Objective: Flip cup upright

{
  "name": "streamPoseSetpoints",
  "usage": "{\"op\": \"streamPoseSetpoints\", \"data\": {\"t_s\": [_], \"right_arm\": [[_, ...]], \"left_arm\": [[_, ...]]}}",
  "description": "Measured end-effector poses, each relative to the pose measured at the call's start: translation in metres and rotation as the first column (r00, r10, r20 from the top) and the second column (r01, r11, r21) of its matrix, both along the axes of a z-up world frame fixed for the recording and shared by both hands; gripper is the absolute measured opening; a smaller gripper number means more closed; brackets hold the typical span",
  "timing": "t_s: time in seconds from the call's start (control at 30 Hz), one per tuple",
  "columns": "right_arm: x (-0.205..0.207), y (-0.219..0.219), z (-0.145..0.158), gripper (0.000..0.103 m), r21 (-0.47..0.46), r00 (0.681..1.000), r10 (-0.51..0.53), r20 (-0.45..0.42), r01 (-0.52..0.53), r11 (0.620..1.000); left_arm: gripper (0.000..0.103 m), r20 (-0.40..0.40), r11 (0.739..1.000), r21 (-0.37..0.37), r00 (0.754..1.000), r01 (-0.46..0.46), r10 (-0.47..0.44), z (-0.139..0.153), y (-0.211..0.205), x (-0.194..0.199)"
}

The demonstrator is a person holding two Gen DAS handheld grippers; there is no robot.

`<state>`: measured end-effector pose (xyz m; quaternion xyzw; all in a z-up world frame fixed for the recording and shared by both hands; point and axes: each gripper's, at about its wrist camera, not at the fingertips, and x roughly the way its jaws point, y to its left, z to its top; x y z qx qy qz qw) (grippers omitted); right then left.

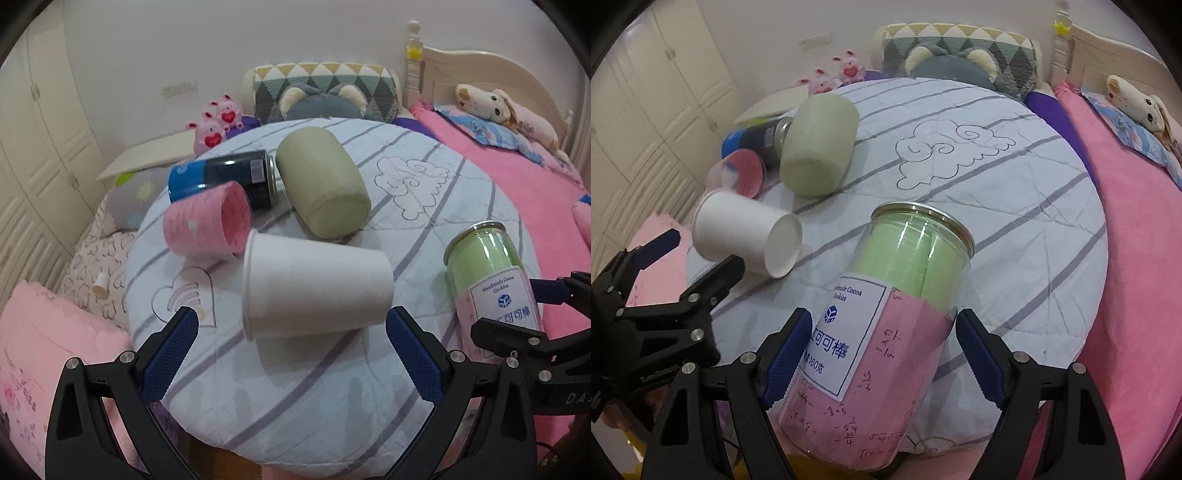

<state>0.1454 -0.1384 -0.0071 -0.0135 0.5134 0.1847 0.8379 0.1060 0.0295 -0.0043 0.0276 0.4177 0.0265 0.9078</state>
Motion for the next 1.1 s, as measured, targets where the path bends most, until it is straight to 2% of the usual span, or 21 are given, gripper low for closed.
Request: {"op": "streamPoseSetpoints", "data": {"t_s": [0.13, 0.33, 0.73, 1.1], "right_arm": [[-0.008, -0.005, 0.007, 0.082, 0.002, 1.0, 0.01, 0.014, -0.01, 1.0], [-0.013, -0.011, 0.016, 0.082, 0.044, 1.0, 0.003, 0.026, -0.004, 0.999], [-0.026, -0.017, 0.028, 0.082, 0.038, 0.998, 0.003, 0.061, -0.005, 0.999], [-0.032, -0.037, 0.031, 0.082, 0.057, 0.997, -0.028, 0.072, 0.024, 0.998]], "left_arm": [[0.103, 0.008, 1.0, -0.023, 1.0, 0.006, -0.006, 0.003, 0.0, -0.002], [0.103, 0.011, 1.0, -0.01, 1.0, 0.014, -0.014, 0.005, -0.005, -0.008], [0.103, 0.036, 0.999, -0.029, 0.999, 0.013, -0.012, 0.013, -0.013, -0.02], [0.103, 0.062, 0.996, -0.081, 0.998, 0.031, -0.026, 0.027, -0.026, -0.031]]}}
